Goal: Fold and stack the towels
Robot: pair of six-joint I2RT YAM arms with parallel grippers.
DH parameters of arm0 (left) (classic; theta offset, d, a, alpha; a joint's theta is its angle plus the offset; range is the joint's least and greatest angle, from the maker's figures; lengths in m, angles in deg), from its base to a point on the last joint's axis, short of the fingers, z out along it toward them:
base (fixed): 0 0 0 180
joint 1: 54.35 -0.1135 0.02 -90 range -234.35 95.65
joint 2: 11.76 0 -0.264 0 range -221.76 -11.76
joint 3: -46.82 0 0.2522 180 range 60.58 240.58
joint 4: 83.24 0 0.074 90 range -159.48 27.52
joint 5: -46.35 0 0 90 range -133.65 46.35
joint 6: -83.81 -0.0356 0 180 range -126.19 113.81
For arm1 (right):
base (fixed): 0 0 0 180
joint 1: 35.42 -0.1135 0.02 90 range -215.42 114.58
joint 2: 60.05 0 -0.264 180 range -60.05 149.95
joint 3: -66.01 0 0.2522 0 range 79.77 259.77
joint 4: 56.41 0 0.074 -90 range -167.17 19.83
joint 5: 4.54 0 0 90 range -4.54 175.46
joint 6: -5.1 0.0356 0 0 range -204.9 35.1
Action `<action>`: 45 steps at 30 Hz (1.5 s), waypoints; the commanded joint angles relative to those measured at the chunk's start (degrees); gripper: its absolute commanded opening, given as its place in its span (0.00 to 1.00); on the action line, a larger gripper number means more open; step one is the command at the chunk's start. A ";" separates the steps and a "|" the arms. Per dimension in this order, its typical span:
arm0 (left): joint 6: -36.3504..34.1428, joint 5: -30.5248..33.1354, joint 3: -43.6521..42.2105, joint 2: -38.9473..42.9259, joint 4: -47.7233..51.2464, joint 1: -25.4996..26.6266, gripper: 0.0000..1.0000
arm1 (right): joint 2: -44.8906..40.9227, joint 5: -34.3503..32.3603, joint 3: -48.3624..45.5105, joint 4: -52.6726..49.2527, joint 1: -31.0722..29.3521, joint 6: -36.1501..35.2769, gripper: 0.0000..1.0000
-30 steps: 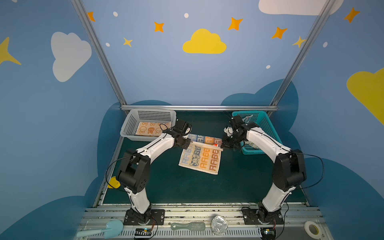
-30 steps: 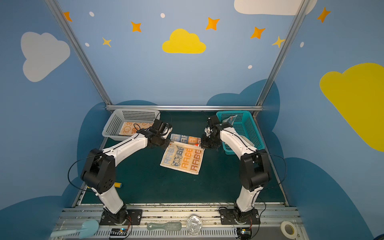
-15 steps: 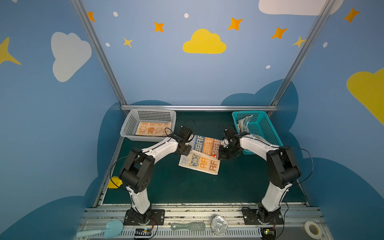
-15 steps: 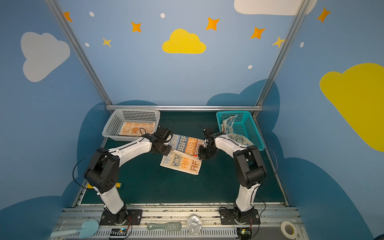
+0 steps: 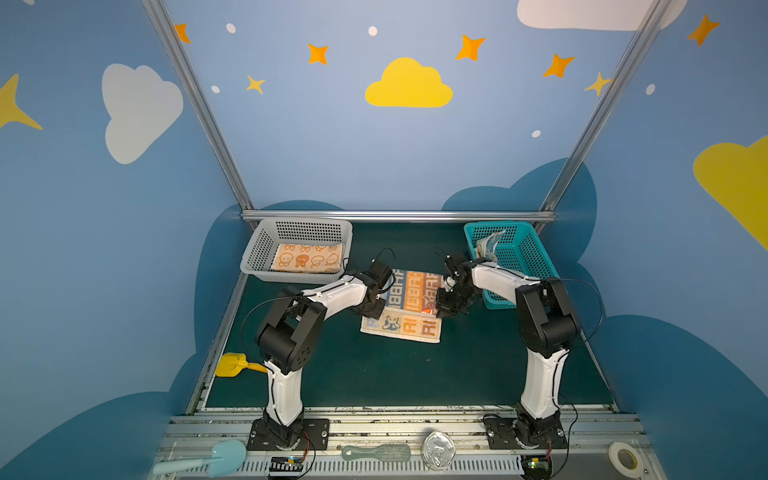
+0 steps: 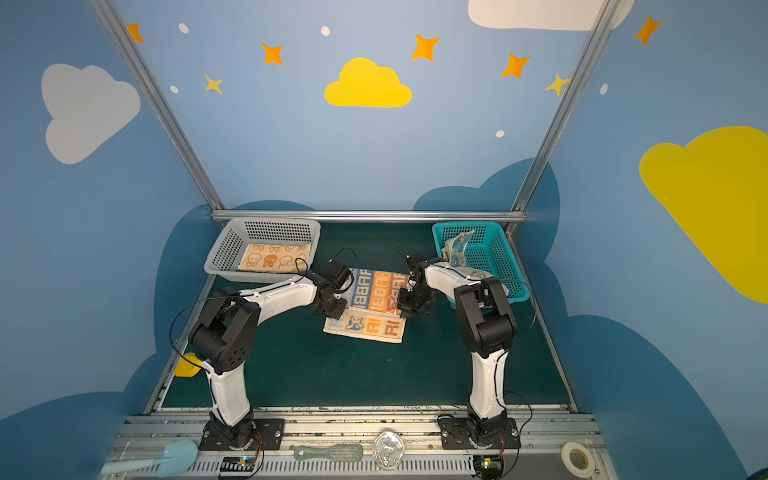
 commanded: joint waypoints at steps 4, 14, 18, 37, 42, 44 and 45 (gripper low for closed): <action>3.11 -0.45 1.25 -0.86 2.98 0.32 0.03 | 3.74 -7.66 7.82 -8.34 2.77 -2.98 0.00; -1.70 5.70 6.64 4.03 5.18 0.59 0.03 | -0.07 -8.22 17.70 -15.44 2.79 -4.98 0.00; -3.85 7.04 6.35 6.50 4.47 0.60 0.03 | -4.09 -8.53 18.52 -16.87 2.85 -5.28 0.00; -1.96 8.45 -3.91 9.79 0.62 3.77 0.03 | -12.71 -4.21 -6.16 -6.06 -0.01 -2.00 0.00; -2.14 10.61 -5.37 8.96 -0.24 4.87 0.03 | -11.70 -3.65 -10.52 -2.73 -0.86 -0.66 0.00; -2.05 11.38 -5.60 8.52 -0.25 5.14 0.03 | -11.24 -3.44 -11.33 -1.94 -1.08 -0.51 0.00; -1.97 11.76 -5.72 8.32 -0.27 5.17 0.03 | -11.04 -3.42 -11.56 -1.77 -1.14 -0.48 0.00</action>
